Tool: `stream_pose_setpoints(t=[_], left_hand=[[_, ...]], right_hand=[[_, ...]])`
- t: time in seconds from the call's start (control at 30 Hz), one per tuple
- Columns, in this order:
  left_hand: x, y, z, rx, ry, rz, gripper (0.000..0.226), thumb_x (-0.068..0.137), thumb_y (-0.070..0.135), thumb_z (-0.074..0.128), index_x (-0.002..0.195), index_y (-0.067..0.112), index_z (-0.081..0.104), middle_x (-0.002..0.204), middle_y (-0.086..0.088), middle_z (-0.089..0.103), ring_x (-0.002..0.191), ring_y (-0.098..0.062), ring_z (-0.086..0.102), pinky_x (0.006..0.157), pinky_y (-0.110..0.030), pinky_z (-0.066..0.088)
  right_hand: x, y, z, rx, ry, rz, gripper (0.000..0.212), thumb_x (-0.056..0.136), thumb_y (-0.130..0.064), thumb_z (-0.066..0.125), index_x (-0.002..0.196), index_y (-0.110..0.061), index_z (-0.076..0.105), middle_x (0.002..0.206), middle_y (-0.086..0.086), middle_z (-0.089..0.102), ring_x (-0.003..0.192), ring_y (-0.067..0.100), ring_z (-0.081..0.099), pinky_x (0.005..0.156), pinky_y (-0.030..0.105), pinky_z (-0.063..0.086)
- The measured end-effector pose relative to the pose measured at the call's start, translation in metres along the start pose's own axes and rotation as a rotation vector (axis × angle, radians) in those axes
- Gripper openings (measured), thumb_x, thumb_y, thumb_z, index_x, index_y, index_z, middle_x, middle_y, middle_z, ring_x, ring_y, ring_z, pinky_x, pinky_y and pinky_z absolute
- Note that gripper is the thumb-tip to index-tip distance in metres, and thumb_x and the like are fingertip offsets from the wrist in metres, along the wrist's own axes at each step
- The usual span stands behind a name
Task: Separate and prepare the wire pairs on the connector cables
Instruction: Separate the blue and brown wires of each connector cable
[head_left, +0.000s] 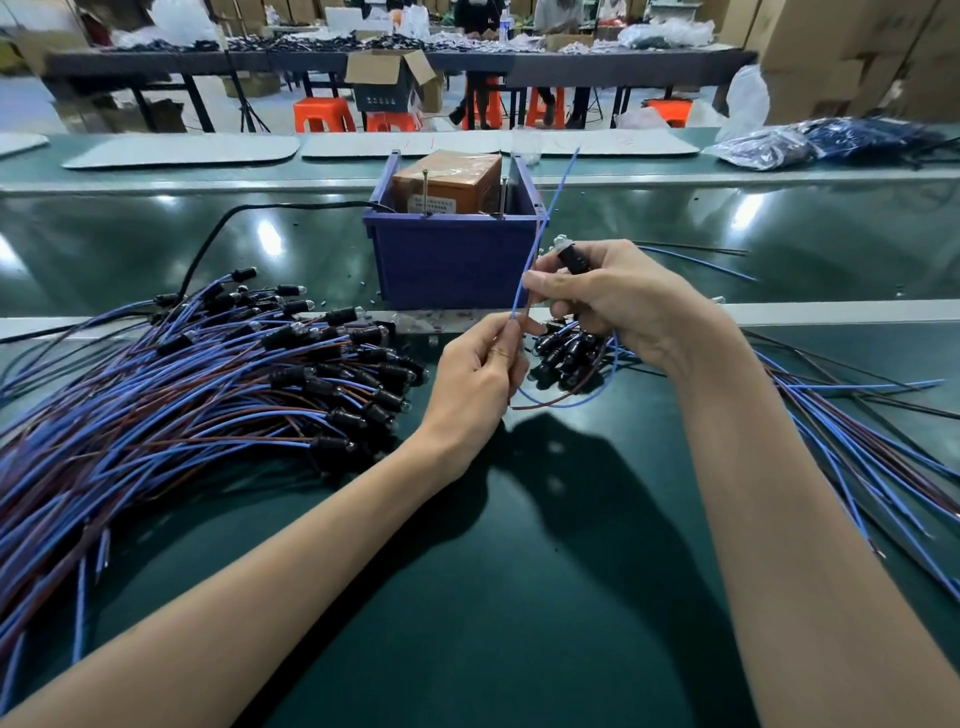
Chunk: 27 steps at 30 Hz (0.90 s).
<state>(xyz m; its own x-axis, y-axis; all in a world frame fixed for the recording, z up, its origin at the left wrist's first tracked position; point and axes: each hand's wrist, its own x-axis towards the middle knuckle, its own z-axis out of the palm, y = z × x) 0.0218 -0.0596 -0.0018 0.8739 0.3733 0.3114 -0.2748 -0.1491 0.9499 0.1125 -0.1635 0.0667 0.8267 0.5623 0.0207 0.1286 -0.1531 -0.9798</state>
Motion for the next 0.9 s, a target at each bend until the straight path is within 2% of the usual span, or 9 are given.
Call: stream_pose_setpoints(t=[0.07,0.13,0.3,0.4,0.5,0.63,0.9], left_hand=[[0.002,-0.001,-0.001,-0.035,0.052,-0.019,0.026,0.103,0.015,0.039,0.091,0.02,0.061,0.05,0.01,0.044,0.043,-0.005,0.034,0.041,-0.017,0.029],[0.004,-0.003,-0.003,-0.069,0.118,-0.048,0.025,0.103,0.016,0.039,0.092,0.021,0.062,0.052,0.011,0.049,0.043,-0.003,0.038,0.042,-0.016,0.034],[0.006,-0.004,-0.004,-0.12,0.215,-0.062,0.022,0.103,0.013,0.038,0.11,0.022,0.057,0.064,0.002,0.05,0.041,-0.005,0.045,0.049,-0.018,0.044],[0.009,-0.006,-0.005,-0.099,0.262,-0.077,0.029,0.104,0.011,0.035,0.124,0.024,0.05,0.068,0.002,0.051,0.043,-0.003,0.046,0.052,-0.017,0.044],[0.011,-0.009,-0.005,-0.07,0.301,-0.093,0.034,0.103,0.007,0.034,0.135,0.015,0.043,0.068,0.003,0.053,0.041,-0.002,0.046,0.05,-0.017,0.044],[0.01,-0.009,-0.006,-0.059,0.317,-0.099,0.038,0.101,0.004,0.034,0.137,0.015,0.036,0.066,0.004,0.055,0.039,-0.004,0.045,0.048,-0.019,0.045],[0.01,-0.006,-0.005,-0.096,0.311,-0.161,0.041,0.096,-0.004,0.032,0.133,0.012,0.039,0.066,-0.001,0.053,0.036,-0.005,0.043,0.04,-0.02,0.042]], right_hand=[[0.0,-0.002,0.0,0.029,0.011,0.018,0.013,0.088,-0.012,0.067,0.08,-0.015,0.059,0.065,-0.004,0.069,0.05,0.001,0.061,0.034,0.01,0.025],[0.0,-0.003,0.001,0.064,0.02,0.03,0.014,0.091,-0.008,0.063,0.081,-0.013,0.056,0.068,0.0,0.072,0.054,0.005,0.067,0.033,0.01,0.023],[0.0,-0.005,-0.001,0.063,0.083,0.044,0.012,0.09,0.001,0.055,0.087,-0.011,0.055,0.064,0.005,0.073,0.058,0.012,0.071,0.032,0.012,0.02],[0.001,-0.004,-0.002,0.076,0.122,0.053,0.01,0.092,-0.002,0.051,0.087,-0.01,0.053,0.064,0.005,0.072,0.06,0.015,0.072,0.03,0.012,0.02],[0.001,-0.003,-0.002,0.113,0.152,0.031,0.012,0.097,-0.009,0.049,0.086,-0.009,0.052,0.061,0.003,0.072,0.057,0.014,0.071,0.03,0.012,0.02],[0.002,-0.001,-0.001,0.066,0.158,0.03,0.018,0.099,-0.012,0.048,0.083,-0.01,0.054,0.056,0.001,0.069,0.05,0.011,0.068,0.03,0.012,0.02],[0.008,0.006,0.005,-0.082,0.167,0.008,0.02,0.094,-0.017,0.052,0.077,-0.019,0.062,0.047,-0.01,0.061,0.039,0.001,0.051,0.033,0.01,0.027]])
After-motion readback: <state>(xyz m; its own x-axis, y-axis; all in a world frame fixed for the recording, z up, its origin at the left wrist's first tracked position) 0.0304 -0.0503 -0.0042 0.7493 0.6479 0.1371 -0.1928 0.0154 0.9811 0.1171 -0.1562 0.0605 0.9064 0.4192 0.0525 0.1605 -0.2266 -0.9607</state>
